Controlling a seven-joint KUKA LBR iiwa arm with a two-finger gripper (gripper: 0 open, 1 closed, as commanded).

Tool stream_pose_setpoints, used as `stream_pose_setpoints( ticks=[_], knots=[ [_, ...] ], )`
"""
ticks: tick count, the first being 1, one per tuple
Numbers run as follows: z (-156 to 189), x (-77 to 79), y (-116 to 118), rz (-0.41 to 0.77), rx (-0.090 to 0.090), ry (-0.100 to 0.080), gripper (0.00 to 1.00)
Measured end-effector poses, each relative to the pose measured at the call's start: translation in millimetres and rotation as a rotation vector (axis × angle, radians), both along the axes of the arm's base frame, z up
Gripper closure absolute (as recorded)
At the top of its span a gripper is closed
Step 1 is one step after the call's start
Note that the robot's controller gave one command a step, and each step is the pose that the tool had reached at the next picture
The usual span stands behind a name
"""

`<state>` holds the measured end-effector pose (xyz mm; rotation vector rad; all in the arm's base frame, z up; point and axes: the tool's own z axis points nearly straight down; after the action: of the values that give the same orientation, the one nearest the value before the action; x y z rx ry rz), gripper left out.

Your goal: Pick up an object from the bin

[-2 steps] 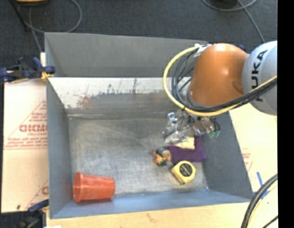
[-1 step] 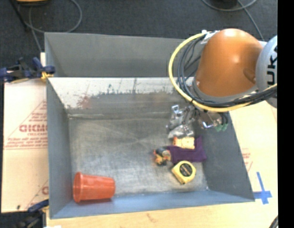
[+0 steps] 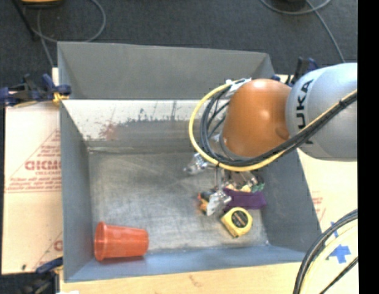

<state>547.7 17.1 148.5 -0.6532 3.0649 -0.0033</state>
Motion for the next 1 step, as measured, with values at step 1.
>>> stream_pose_setpoints(
  ticks=[1],
  knots=[
    [-25.3, -3.4, 5.1, 0.031, 0.002, 0.010, 0.00]
  ],
)
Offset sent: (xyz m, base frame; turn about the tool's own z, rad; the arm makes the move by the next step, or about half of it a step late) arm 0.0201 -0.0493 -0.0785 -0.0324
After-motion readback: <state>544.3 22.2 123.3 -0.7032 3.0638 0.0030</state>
